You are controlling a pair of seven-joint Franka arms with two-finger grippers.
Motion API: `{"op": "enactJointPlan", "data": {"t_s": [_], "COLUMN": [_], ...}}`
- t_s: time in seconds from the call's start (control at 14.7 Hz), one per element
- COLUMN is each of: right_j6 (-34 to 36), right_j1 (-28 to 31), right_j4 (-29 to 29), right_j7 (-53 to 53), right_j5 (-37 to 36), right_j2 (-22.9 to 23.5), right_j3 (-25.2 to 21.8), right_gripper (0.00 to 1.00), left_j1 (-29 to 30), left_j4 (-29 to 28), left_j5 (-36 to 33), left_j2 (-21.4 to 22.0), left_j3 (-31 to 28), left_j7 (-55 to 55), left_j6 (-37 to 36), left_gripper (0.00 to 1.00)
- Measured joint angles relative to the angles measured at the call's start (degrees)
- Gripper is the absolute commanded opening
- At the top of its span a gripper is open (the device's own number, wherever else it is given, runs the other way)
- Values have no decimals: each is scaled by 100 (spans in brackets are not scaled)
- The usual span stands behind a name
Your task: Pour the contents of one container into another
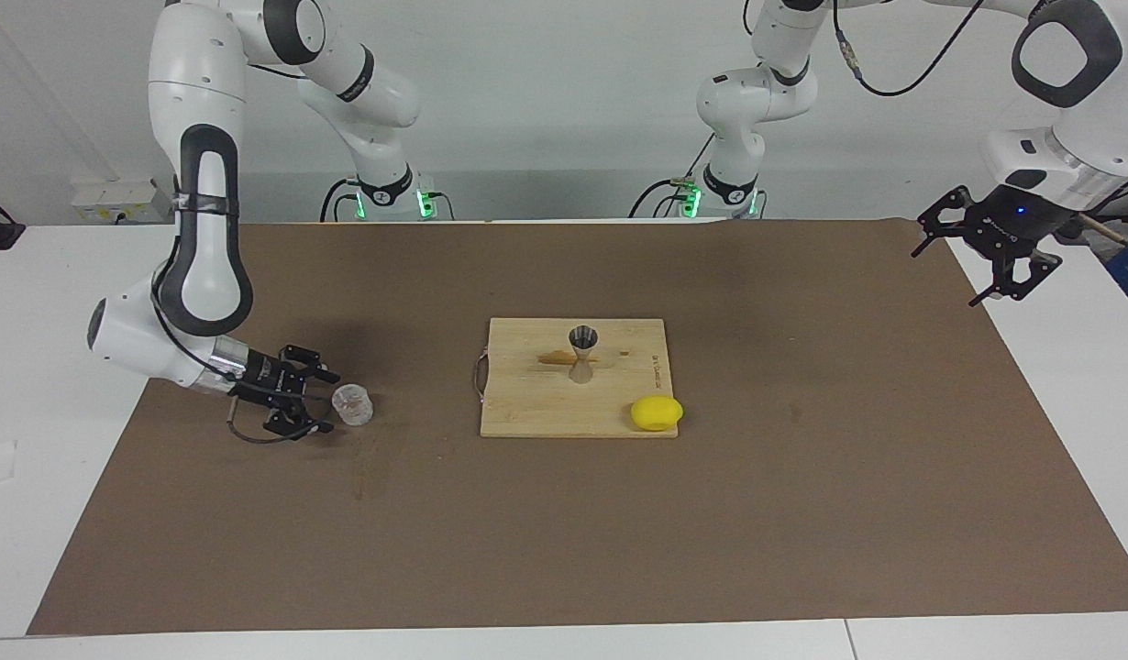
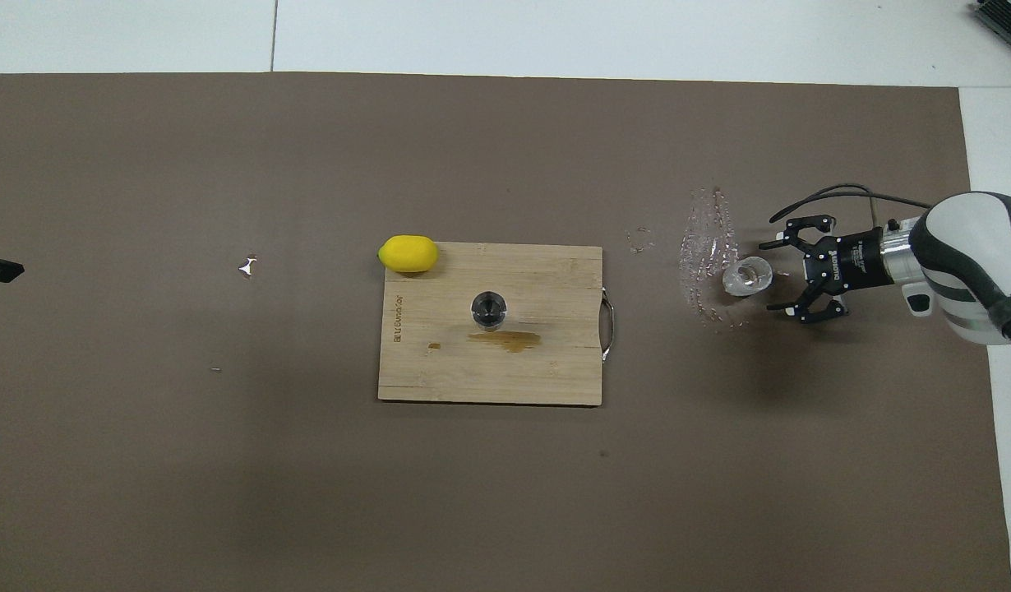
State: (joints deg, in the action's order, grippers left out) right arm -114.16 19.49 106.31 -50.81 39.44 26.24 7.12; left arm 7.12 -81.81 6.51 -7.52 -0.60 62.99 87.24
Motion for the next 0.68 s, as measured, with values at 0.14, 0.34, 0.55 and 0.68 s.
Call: {"op": "enactJointPlan", "data": {"t_s": [0.14, 0.34, 0.55, 0.68], "right_j6": [0, 0, 0, 0], "right_j1": [-23, -48, -127, -139], "right_j4": [39, 84, 122, 127], "right_j7": [80, 134, 141, 141], "right_j5": [0, 0, 1, 1], "right_j2": [2, 2, 2, 2], "right_j3": [9, 26, 42, 42], "right_gripper": [100, 100, 100, 71], "left_j1": [28, 86, 13, -69], "left_j4": [-49, -90, -103, -111], "left_j5": [-21, -22, -34, -57], "left_j2": [34, 72, 160, 202], "left_j3": [-101, -112, -41, -17], "left_j7": [-362, -1383, -2685, -3425], "left_j6": [-5, -78, -246, -347], "left_gripper": [100, 100, 100, 100]}}
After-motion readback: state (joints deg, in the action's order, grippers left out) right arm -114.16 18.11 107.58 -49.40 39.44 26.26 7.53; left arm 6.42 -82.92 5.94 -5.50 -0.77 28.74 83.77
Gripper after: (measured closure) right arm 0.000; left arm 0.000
